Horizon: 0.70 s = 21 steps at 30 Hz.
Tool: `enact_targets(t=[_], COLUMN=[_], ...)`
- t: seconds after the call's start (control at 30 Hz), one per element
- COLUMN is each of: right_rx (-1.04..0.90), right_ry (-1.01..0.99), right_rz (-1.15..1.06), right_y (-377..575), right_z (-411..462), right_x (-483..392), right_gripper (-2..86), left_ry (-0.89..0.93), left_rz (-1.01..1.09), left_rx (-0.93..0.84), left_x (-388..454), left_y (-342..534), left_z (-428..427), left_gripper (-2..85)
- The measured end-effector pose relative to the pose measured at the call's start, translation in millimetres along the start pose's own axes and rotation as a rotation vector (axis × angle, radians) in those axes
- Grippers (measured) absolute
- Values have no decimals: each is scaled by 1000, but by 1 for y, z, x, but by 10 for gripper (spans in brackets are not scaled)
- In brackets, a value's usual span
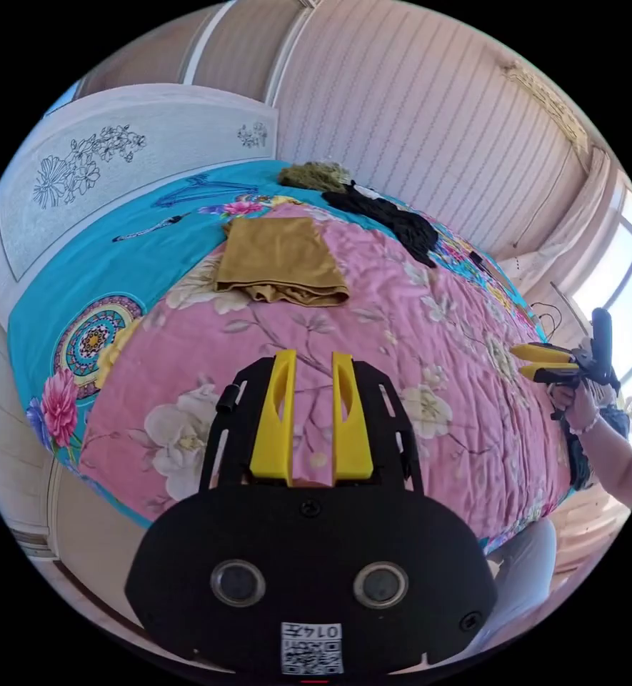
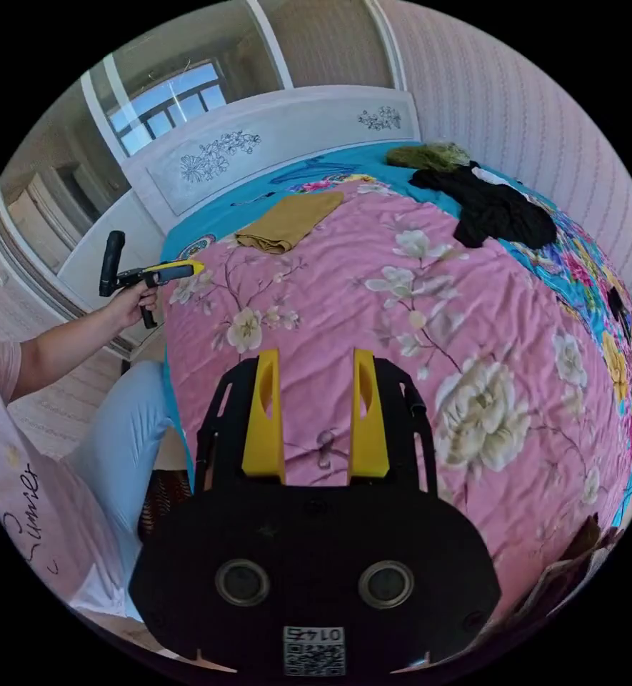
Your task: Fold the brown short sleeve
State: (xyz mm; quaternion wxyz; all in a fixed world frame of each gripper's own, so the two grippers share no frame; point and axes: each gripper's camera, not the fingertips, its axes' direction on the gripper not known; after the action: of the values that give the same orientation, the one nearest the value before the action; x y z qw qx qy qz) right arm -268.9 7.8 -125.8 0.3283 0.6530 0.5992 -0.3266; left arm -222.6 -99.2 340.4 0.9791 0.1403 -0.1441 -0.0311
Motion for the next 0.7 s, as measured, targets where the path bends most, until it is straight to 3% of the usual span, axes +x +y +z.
enact_targets(t=[0.23,0.37,0.47,0.53,0.7], right_rx=[-100,-89,-247,-182,64], right_ry=[-68,20,38,-21,-141], right_rz=[-266,-236,-148,-53,162], right_y=[-183,-236,-259,-260,-207], right_z=[146,200,252,243,159], right_x=[-65,-66,-44,-17,56], right_gripper=[138,160,90,39,24], left_ry=[-33,-57,-16,18,186], left_rz=[-40,-64,-62,-43,121], left_rx=[-17,-148,-140,-86,68], left_x=[-67,-82,-92,-95,-64], left_y=[-51,-81,-89,-89,-70], left_z=[46,81,79,64,-25], left_gripper=[98,73,14,1,-8])
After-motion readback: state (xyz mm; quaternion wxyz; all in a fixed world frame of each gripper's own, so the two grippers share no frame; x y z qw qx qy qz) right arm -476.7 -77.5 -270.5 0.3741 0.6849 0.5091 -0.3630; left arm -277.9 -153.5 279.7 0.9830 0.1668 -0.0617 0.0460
